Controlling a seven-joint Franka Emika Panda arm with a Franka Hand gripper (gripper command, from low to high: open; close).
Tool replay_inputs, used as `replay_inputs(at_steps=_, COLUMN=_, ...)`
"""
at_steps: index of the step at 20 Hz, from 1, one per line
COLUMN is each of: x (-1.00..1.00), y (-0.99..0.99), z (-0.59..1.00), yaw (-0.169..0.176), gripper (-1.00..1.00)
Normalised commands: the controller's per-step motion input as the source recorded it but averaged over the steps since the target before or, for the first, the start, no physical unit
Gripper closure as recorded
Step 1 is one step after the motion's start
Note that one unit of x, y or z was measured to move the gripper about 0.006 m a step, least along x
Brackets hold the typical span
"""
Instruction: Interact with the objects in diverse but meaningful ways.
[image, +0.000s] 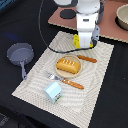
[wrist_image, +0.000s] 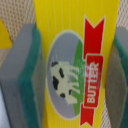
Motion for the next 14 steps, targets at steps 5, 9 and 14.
replay_inputs(at_steps=5, x=0.18, y=0.03, z=0.21, yaw=0.006, gripper=-1.00)
replay_inputs(at_steps=9, x=0.45, y=0.11, z=0.78, yaw=-0.007, gripper=-1.00)
replay_inputs(at_steps=14, x=0.47, y=0.08, z=0.77, yaw=-0.021, gripper=-1.00)
